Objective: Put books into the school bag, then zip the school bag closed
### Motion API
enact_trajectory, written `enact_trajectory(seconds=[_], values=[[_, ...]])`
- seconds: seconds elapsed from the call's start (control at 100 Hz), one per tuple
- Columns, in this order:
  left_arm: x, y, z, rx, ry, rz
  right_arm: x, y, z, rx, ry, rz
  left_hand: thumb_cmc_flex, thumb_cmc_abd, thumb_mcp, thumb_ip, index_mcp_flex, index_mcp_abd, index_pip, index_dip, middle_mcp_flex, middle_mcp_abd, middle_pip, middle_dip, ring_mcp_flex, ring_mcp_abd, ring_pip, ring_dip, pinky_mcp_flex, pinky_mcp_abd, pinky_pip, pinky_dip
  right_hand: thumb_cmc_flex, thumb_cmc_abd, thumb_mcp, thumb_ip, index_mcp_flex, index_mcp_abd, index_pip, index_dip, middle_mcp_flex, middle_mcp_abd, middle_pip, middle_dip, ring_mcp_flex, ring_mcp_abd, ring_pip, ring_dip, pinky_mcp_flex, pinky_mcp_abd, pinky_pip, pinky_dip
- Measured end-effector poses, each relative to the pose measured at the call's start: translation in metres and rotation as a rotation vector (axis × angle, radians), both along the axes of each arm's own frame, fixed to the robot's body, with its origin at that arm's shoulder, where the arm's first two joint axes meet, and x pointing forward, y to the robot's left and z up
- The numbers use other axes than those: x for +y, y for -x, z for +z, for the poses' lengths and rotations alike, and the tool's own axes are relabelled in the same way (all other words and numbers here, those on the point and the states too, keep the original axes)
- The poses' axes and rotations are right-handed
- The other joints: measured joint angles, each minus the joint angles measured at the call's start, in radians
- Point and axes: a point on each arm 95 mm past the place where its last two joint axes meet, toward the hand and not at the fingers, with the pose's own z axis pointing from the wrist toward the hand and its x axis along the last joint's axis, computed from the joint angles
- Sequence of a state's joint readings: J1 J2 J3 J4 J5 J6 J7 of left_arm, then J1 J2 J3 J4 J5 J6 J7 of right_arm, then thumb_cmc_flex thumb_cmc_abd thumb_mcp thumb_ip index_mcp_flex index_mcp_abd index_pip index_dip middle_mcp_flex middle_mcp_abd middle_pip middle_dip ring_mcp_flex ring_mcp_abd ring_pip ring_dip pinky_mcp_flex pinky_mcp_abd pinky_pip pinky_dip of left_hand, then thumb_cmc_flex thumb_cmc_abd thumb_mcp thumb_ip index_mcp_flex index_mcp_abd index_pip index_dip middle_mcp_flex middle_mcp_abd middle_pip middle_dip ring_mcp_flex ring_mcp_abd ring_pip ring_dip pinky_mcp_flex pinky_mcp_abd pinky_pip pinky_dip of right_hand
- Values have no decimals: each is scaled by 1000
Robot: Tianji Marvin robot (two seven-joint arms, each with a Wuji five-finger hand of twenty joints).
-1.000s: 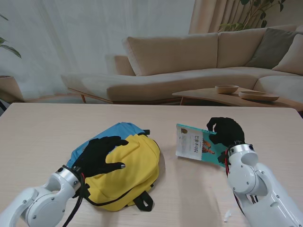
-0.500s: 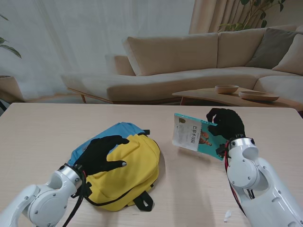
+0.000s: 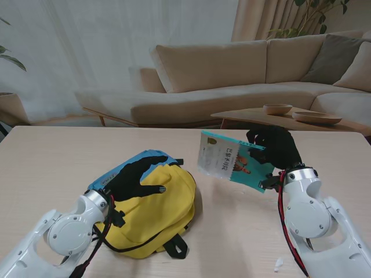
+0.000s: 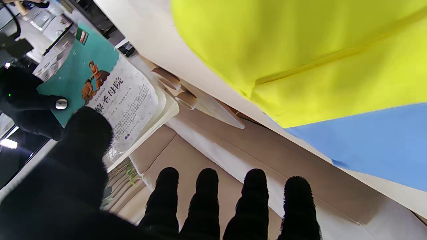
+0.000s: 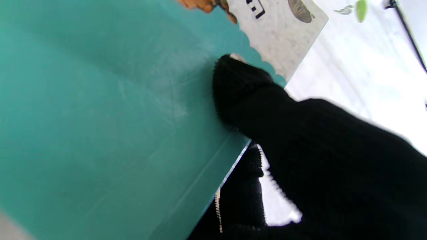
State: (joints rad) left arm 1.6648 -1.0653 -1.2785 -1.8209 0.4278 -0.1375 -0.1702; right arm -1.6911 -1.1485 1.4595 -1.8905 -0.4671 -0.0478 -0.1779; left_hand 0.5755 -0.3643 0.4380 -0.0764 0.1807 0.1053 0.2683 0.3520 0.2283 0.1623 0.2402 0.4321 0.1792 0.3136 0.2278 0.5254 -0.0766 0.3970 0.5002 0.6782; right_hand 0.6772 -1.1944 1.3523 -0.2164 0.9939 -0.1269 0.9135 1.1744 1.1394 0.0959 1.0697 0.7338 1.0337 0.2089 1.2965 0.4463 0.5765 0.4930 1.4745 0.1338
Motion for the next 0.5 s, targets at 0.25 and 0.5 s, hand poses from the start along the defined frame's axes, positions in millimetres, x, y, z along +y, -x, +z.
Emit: enact_trajectory(seconds=[0.25,0.5], values=[[-6,-3,5,-23,51,-7,25,21,0,-1,-55,106,-14,-12,39,0,0,0,-14,0,0,0,0,0,0,0,0,0,7,0,0,4,0,-1,0,0,0,0,0,11,1,2,2,0,0,0,0,0,0,1,0,-2],[-12,-4,8,-5,121,-27,52,42,-8,24,-107,206,-52,-38,61,0,0,0,-45,-4,-12,0,-9,0,0,0,0,0,7,0,-10,9,0,-1,0,0,0,0,0,23,1,3,4,0,0,0,1,1,0,2,2,-2]])
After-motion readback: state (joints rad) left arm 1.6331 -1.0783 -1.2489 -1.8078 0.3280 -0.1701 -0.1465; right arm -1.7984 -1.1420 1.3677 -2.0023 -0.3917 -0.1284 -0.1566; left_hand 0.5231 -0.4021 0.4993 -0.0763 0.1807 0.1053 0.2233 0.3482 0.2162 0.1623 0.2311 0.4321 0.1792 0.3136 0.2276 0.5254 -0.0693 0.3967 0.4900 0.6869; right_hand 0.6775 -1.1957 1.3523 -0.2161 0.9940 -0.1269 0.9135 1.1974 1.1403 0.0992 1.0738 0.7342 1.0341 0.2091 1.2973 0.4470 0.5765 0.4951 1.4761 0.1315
